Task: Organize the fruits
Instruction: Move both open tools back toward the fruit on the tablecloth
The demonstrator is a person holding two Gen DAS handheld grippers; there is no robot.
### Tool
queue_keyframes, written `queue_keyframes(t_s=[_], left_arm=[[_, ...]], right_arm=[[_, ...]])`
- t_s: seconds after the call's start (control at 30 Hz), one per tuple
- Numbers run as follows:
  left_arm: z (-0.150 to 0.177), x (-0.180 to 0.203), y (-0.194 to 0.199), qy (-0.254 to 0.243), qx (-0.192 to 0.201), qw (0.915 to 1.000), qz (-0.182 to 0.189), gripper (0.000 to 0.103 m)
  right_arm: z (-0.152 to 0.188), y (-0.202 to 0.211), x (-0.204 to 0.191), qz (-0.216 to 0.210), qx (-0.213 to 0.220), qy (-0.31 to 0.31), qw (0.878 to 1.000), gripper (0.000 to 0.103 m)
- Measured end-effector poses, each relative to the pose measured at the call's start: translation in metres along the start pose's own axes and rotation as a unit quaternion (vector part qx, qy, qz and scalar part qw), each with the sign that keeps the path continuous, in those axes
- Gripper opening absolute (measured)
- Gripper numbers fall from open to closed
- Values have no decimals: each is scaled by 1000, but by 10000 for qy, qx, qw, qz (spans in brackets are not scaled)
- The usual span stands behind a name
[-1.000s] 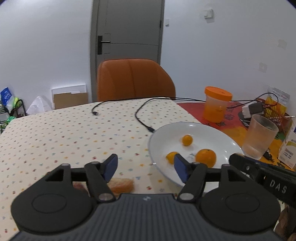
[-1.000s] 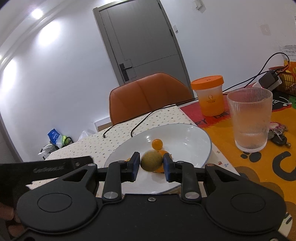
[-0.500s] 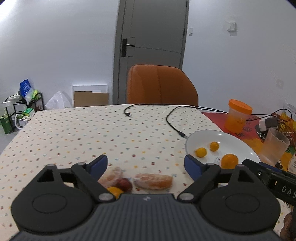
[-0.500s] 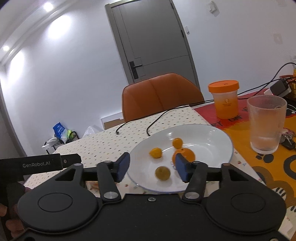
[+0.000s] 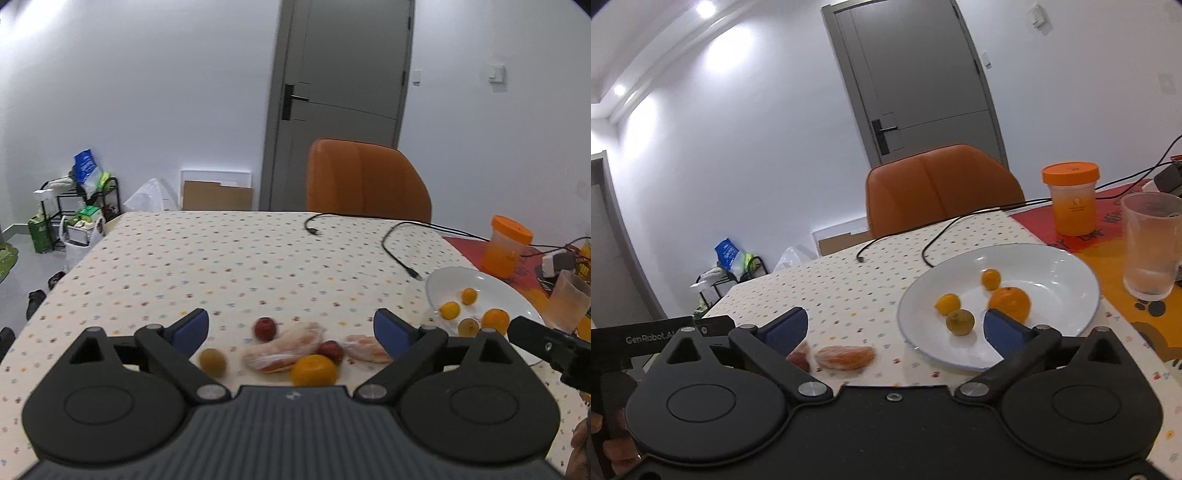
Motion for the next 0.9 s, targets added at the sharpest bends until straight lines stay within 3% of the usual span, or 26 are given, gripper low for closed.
queue_keyframes(t_s=[0.6,0.9], left_arm=[[6,-72,17,562,58,9968,-568,95],[13,-81,12,606,38,9968,-521,94]], right_arm=[[16,-12,-42,-385,-340,215,9984,103],[24,-24,-53,-528,-500,325,9968,103]])
Point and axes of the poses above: each gripper's, at about its wrist camera, not at the fingertips, and y roughly against the way its jaws point, x to its right, z to its underside, the point moved 2 cm from there along -y, roughly the way its jaws point, and after that the axes turned 4 degrees about x, right-handed, at the moved point
